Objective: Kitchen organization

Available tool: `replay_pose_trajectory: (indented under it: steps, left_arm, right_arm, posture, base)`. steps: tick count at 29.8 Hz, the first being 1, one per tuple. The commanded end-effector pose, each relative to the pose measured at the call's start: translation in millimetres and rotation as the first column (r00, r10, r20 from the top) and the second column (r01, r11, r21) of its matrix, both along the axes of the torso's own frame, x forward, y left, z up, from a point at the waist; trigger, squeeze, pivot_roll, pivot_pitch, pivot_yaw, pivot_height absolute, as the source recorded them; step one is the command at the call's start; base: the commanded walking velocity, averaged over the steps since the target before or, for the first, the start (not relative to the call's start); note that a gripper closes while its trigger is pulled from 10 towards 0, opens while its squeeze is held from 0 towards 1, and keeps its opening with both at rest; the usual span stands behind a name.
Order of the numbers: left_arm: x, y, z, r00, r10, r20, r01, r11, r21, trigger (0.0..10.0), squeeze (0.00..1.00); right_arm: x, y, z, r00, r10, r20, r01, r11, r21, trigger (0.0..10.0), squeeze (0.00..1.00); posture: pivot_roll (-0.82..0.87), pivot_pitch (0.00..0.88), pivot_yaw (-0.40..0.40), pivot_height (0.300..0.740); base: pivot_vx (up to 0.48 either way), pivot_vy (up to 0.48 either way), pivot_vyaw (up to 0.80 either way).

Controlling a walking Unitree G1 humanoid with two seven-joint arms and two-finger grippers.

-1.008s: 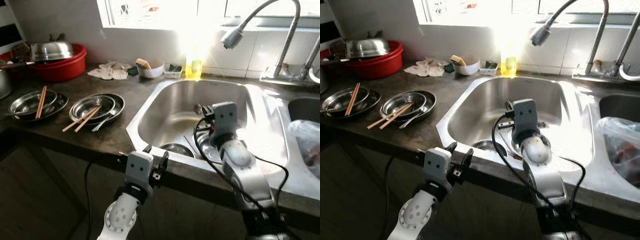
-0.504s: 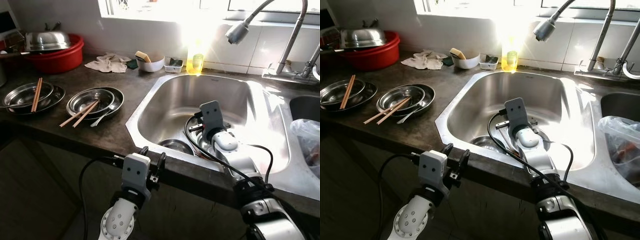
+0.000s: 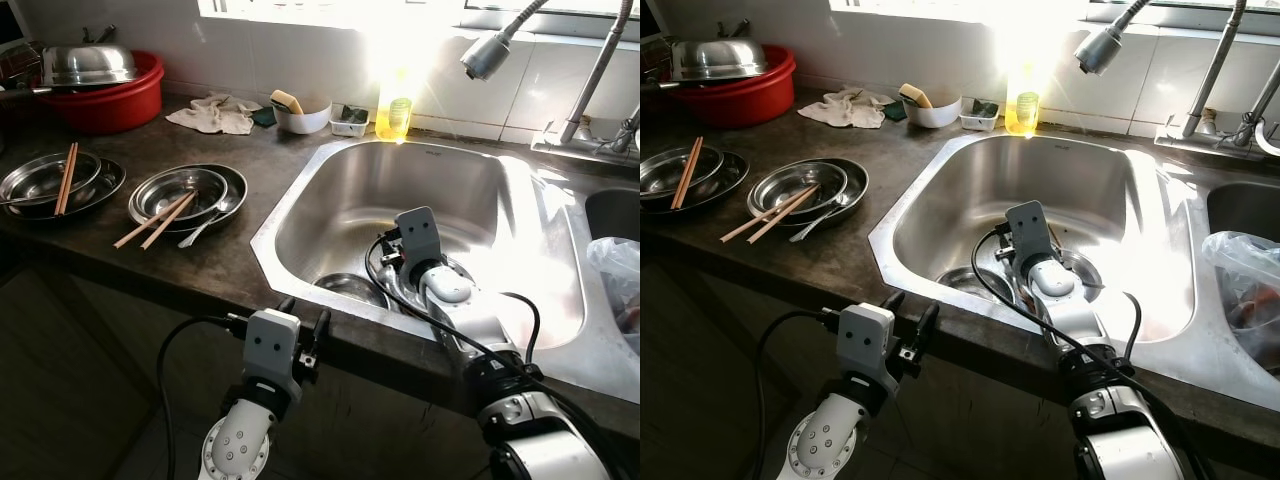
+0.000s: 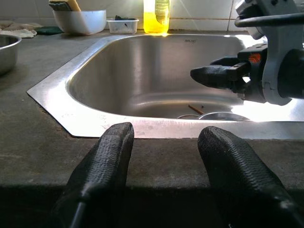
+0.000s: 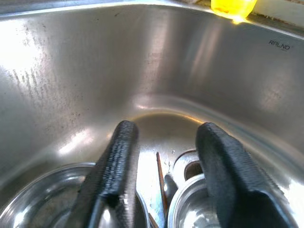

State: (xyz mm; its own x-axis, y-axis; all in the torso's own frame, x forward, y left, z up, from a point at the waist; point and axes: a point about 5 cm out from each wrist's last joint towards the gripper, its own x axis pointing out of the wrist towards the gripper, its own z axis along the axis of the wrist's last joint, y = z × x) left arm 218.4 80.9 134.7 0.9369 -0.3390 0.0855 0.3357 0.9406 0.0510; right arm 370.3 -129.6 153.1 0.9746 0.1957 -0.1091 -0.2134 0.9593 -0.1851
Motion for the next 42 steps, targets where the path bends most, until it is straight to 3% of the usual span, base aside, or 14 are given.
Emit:
replay_pose_trajectory:
  steps: [1,2,3,4,10,14,20,30,42]
  left_arm:
    - [0.5,0.5,2.3,1.0,-0.001,0.008,0.001,1.0,0.003,10.0,0.0]
    - [0.9,0.7,2.2,1.0,-0.001,0.008,0.001,1.0,0.003,10.0,0.0]
    - [2.0,1.0,2.1,1.0,-0.002,0.01,0.002,1.0,0.003,10.0,0.0]
    - [2.4,1.1,2.1,1.0,-0.002,0.011,0.002,1.0,0.003,10.0,0.0]
    - [5.0,0.5,1.5,1.0,-0.013,0.011,0.013,1.0,0.002,10.0,0.0]
    - [6.4,-1.2,3.1,1.0,-0.022,0.017,0.022,1.0,-0.002,10.0,0.0]
    - [8.3,-0.4,4.3,1.0,-0.015,0.021,0.015,1.0,-0.009,10.0,0.0]
    - [9.4,-0.1,5.4,1.0,-0.003,0.01,0.003,1.0,-0.03,10.0,0.0]
    - [10.9,1.1,7.6,1.0,0.01,0.013,-0.009,0.999,-0.046,10.0,0.0]
  right_arm:
    - [-2.5,-3.2,4.6,0.999,-0.018,0.04,0.018,1.0,0.015,10.0,1.0]
    - [-3.5,-3.6,5.5,0.998,-0.025,0.049,0.024,1.0,0.018,10.0,1.0]
    - [-7.5,-3.3,8.1,0.997,-0.035,0.076,0.032,0.999,0.037,10.0,0.19]
    - [-9.6,-2.8,9.2,0.995,-0.037,0.092,0.034,0.999,0.04,10.0,0.0]
    - [-25.7,2.0,20.5,0.978,-0.062,0.199,0.04,0.993,0.115,10.0,0.0]
    - [-45.5,5.5,35.2,0.953,-0.072,0.295,0.022,0.985,0.169,10.0,0.0]
    - [-72.4,4.8,44.1,0.933,-0.069,0.354,0.001,0.982,0.187,10.0,0.0]
    - [-112.4,1.2,29.0,0.945,-0.063,0.322,0.008,0.985,0.17,10.0,0.0]
    - [-123.9,-1.2,28.2,0.946,-0.091,0.311,0.031,0.981,0.194,10.0,0.0]
  posture:
    - [0.08,0.085,-0.027,0.74]
    - [0.08,0.085,-0.027,0.74]
    - [0.08,0.078,-0.023,0.74]
    - [0.08,0.074,-0.02,0.74]
    - [0.07,0.058,-0.011,0.74]
    - [0.06,0.049,-0.015,0.74]
    - [0.06,0.045,-0.012,0.74]
    - [0.05,0.044,-0.008,0.74]
    - [0.05,0.033,0.0,0.74]
  base:
    - [0.0,0.0,0.0]
    - [0.0,0.0,0.0]
    - [0.0,0.0,0.0]
    - [0.0,0.0,0.0]
    - [0.0,0.0,0.0]
    - [0.0,0.0,0.0]
    - [0.0,0.0,0.0]
    - [0.0,0.0,0.0]
    - [0.0,0.0,0.0]
